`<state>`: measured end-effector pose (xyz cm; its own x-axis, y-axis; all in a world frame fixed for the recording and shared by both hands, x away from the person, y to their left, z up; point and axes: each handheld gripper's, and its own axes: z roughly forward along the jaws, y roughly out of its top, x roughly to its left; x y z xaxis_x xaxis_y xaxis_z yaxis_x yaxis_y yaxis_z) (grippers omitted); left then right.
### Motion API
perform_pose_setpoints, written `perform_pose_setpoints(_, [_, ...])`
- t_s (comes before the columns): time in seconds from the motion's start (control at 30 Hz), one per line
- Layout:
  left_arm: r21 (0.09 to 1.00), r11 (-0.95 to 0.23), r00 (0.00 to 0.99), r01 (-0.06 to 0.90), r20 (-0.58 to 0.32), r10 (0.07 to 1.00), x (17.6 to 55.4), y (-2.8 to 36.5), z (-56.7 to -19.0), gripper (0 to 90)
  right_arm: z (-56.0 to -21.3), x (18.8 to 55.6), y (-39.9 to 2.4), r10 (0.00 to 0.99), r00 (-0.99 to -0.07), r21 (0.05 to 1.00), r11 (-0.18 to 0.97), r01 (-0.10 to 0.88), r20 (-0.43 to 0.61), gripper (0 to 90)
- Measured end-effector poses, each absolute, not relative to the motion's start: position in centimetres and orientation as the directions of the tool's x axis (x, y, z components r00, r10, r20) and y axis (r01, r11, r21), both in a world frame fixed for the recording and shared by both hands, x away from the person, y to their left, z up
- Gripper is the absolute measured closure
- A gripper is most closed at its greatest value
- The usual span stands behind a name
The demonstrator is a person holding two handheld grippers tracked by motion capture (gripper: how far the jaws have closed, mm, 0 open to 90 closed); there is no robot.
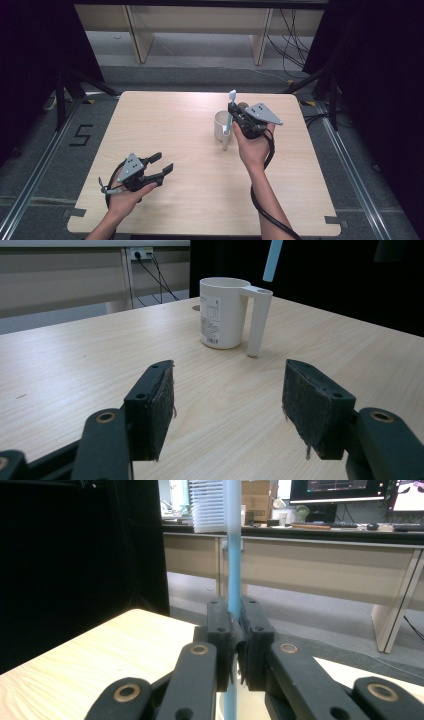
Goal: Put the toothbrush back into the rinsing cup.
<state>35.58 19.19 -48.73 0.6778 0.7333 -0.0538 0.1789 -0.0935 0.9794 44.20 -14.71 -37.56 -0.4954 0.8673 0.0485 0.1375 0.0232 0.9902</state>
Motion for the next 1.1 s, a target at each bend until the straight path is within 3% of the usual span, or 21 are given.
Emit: perform_pose_setpoints(1.1, [0.979,-0.098,0.679,0.181,-0.052,0.732,35.6,19.2,-48.8,37.1,-39.6,44.8,-14.6,0.866,-0.498,0.986,0.037,0.161,0.049,85.7])
